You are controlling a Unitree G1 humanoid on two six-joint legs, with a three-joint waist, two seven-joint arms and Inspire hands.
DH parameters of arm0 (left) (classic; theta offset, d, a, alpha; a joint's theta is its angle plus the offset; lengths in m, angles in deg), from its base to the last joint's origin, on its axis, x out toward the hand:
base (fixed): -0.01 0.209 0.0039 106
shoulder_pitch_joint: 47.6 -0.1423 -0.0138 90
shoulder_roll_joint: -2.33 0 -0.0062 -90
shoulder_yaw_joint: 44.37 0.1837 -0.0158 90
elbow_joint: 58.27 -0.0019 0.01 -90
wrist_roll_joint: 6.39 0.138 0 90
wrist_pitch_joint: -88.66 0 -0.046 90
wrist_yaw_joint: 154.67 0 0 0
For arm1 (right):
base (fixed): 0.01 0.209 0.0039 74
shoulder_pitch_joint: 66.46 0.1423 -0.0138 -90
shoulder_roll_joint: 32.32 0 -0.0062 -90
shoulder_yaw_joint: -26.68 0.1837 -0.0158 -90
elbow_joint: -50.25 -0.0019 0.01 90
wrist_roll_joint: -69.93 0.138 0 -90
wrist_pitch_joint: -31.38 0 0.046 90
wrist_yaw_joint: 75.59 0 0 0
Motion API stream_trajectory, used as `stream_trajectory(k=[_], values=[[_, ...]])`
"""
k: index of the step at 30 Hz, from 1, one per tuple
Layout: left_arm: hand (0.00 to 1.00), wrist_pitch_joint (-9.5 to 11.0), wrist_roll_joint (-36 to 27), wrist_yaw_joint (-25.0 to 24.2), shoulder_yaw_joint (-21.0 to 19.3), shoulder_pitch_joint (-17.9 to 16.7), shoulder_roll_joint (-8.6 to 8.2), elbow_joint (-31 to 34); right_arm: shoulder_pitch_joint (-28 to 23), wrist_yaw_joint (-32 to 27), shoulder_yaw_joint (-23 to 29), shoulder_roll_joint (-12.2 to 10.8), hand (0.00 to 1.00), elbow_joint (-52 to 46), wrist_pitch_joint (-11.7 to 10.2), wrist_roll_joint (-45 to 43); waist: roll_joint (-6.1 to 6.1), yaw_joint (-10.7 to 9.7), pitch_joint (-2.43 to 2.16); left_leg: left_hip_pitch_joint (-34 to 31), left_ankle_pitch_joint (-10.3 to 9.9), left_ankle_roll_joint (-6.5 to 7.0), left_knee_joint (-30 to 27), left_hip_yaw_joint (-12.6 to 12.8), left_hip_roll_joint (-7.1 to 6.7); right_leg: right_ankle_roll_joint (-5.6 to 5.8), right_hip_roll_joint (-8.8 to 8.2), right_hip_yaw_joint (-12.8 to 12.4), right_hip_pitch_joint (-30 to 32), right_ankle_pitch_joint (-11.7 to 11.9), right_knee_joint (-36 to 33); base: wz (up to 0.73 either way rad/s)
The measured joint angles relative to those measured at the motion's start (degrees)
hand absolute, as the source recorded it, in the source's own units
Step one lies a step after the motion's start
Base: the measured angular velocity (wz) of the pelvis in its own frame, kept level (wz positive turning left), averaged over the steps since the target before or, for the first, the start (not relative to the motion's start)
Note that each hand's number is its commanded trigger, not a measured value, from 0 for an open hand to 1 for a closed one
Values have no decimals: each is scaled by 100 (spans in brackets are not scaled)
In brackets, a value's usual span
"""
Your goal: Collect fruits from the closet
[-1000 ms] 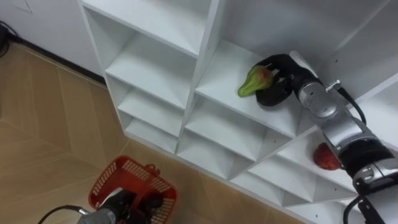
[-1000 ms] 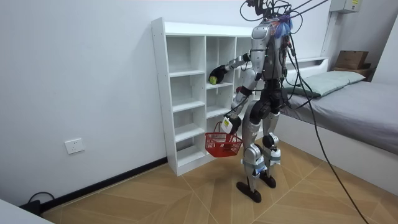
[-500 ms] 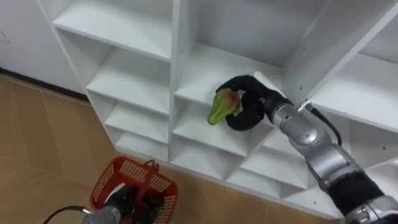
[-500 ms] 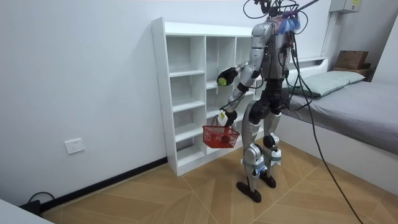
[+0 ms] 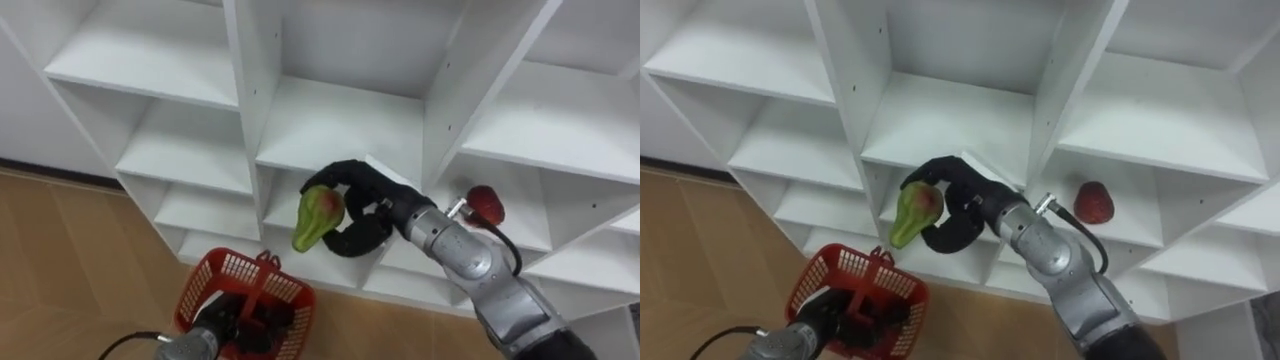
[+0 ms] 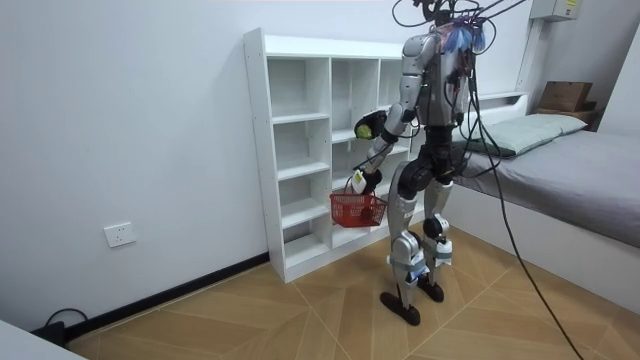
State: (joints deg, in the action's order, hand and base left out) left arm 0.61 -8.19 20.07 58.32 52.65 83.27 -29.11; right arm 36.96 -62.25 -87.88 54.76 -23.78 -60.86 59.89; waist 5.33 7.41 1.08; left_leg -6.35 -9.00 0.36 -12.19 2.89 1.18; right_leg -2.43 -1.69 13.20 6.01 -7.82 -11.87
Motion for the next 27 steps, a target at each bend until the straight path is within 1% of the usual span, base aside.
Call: stream_trajectory(k=[4,5,6,8,9,12,15,21,24,26,27], values=[[100,95,-192,22,27,4,-18,146,-4,12,-136,-29,100,9,-43,13,-5,-49,3,-13,0,0,4,5,0,2,0,7,7,1,9,0],[100,139,-321,22,84,15,-21,180,-6,13,-142,-85,100,59,-93,36,-22,-74,11,-13,0,0,2,4,0,2,-1,11,7,1,6,0],[100,170,-341,21,109,20,-27,182,-7,12,-153,-116,100,91,-114,44,-34,-86,10,-13,0,0,2,5,0,2,-1,12,7,1,7,0],[100,220,-516,13,251,24,-52,261,-14,4,-241,-186,100,339,-234,69,-95,-157,9,-40,-1,1,1,-25,-6,2,-10,51,15,1,8,7],[100,230,-548,9,294,32,-57,278,-15,2,-267,-200,100,437,-251,69,-105,-175,11,-46,-1,1,2,-32,-7,2,-11,59,18,1,8,8],[100,248,-719,-10,340,51,-104,312,-14,48,-348,-262,100,907,-252,-89,-135,-228,10,-120,-1,1,0,-47,-7,2,-15,89,96,1,1,3],[100,249,-772,-15,391,49,-100,353,-14,49,-338,-321,100,1153,-248,-181,-138,-256,13,-137,-1,1,-13,-42,-4,2,-17,83,118,1,-12,0],[100,253,-766,-28,437,44,-95,528,-17,46,-329,-286,100,1171,-252,-435,-140,-283,14,-339,-1,2,-92,-29,-5,1,-26,72,310,1,-66,-1],[100,282,-769,-54,448,1,-74,702,-35,31,-330,-237,100,1182,-270,-692,-165,-274,31,-387,-4,5,-130,-34,-7,2,-30,79,329,0,-65,0],[100,343,-781,-57,452,-10,-57,855,-48,-79,-326,-204,100,1188,-288,-886,-218,-279,61,-409,-4,6,-147,-42,-8,1,-33,86,345,0,-80,0],[100,355,-804,-60,452,-11,-61,885,-91,-127,-316,-196,100,1188,-295,-915,-250,-273,60,-409,-4,6,-149,-44,-9,1,-35,82,345,0,-84,0]])
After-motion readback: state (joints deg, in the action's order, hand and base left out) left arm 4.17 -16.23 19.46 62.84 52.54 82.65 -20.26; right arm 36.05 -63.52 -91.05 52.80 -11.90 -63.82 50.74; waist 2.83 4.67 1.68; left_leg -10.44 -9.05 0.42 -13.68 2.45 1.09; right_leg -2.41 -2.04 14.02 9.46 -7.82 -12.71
